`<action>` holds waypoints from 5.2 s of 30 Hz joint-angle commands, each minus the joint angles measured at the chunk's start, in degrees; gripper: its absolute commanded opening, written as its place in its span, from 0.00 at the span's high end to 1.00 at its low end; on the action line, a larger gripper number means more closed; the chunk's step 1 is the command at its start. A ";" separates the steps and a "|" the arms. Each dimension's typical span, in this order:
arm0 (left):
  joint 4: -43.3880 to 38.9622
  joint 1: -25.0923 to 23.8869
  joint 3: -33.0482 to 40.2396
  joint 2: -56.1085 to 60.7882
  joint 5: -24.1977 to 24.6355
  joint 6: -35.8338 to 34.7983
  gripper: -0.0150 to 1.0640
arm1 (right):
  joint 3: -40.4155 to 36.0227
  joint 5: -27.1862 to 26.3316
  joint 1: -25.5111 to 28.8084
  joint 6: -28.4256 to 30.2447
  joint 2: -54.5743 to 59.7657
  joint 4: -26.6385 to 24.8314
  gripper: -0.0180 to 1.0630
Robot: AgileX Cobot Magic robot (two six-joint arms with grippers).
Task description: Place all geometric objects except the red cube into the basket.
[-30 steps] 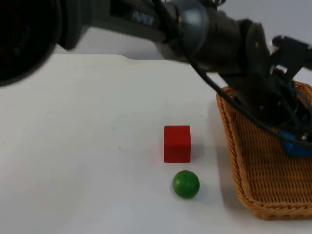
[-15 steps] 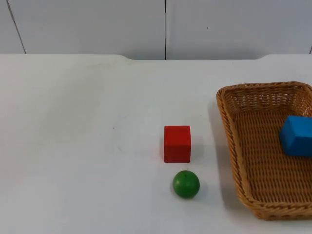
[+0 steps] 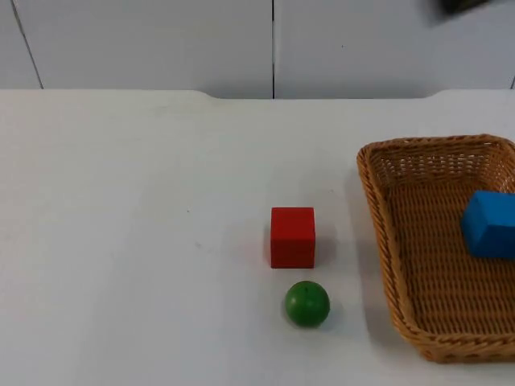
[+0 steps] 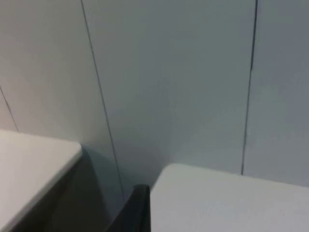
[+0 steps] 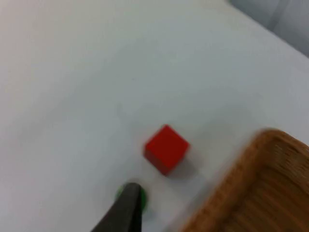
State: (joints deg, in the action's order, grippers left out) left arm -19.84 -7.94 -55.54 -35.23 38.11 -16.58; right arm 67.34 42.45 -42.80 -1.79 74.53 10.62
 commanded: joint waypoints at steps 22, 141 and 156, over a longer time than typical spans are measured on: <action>3.34 5.61 0.38 -8.38 -3.18 -0.19 0.08 | 1.52 -10.61 -3.94 -0.06 39.88 -6.47 0.03; -1.54 13.22 0.38 -18.26 -10.36 -3.47 0.08 | -12.15 -16.31 53.46 12.97 -18.81 -15.47 0.02; -2.33 13.22 0.38 -13.17 -13.44 -3.89 0.08 | -12.21 -10.21 53.46 12.83 -30.35 -16.89 0.02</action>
State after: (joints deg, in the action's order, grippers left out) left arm -23.56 4.99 -55.43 -49.67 26.07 -21.17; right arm 55.25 33.12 10.52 10.50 47.04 -6.40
